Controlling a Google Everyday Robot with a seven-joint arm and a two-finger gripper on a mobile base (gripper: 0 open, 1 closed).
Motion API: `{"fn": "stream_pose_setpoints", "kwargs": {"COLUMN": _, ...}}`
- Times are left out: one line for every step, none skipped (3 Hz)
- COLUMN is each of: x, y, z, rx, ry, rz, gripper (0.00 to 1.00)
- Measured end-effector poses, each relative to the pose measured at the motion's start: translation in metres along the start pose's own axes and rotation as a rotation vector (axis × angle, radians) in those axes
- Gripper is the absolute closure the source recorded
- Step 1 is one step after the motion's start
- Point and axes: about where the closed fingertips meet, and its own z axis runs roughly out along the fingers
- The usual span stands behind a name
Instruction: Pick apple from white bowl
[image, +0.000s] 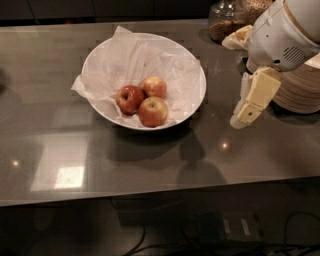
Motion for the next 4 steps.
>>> {"fn": "stream_pose_setpoints", "kwargs": {"x": 0.000, "y": 0.000, "z": 0.000, "rx": 0.000, "ry": 0.000, "rz": 0.000, "gripper": 0.00}}
{"fn": "stream_pose_setpoints", "kwargs": {"x": -0.009, "y": -0.004, "z": 0.016, "rx": 0.007, "ry": -0.058, "rz": -0.006, "gripper": 0.00}}
{"fn": "stream_pose_setpoints", "kwargs": {"x": -0.025, "y": -0.007, "z": 0.044, "rx": -0.014, "ry": -0.117, "rz": -0.023, "gripper": 0.08}}
{"fn": "stream_pose_setpoints", "kwargs": {"x": -0.038, "y": -0.012, "z": 0.063, "rx": -0.027, "ry": -0.144, "rz": -0.046, "gripper": 0.20}}
